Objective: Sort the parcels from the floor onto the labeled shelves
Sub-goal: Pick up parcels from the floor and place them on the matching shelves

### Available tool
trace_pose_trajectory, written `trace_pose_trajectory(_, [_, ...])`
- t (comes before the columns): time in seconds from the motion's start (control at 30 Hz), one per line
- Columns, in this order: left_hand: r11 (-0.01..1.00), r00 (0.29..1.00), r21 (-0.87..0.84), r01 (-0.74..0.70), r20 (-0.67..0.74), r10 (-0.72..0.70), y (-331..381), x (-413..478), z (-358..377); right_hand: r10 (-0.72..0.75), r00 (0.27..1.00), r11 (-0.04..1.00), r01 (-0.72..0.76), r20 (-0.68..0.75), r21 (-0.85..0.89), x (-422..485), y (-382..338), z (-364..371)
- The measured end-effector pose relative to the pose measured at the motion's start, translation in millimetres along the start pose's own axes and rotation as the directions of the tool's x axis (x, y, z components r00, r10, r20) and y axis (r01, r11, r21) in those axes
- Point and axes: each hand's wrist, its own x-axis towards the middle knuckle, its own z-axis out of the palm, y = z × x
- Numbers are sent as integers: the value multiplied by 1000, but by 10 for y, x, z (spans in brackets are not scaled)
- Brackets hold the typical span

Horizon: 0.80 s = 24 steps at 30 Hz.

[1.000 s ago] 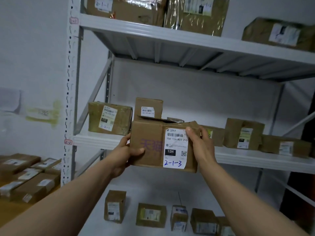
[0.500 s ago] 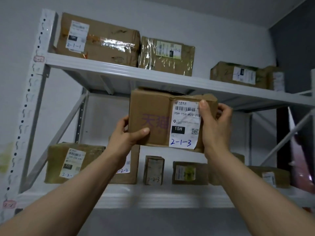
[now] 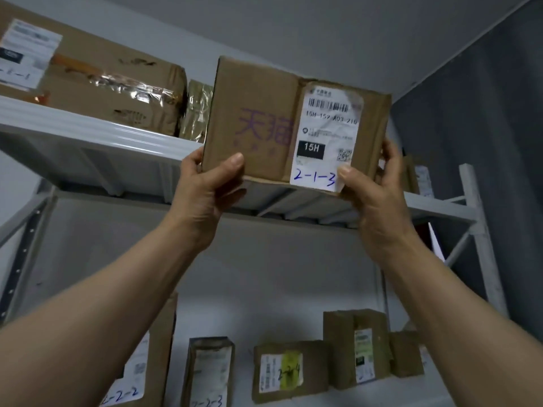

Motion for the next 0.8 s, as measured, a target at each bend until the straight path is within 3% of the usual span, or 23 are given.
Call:
trace_pose_trajectory(0.1, [999,998,-13,-35,55,36,39,197,178,-13,1000,1000,13,24,-11,166,-54,36])
trace_pose_trajectory(0.27, [999,986,-3,-52,159,52,122,483,397,2,995,997,5,-95,79,515,-165,45])
trace_pose_trajectory(0.47, [996,996,-90,3,93,6,3,714,623,-37,994,994,47,-103,103,878,-80,-26])
trace_pose_trajectory(0.8, [964,991,-250,85,126,-54,-753,1059,1311,-64,995,994,69,-71,79,1398,324,-543])
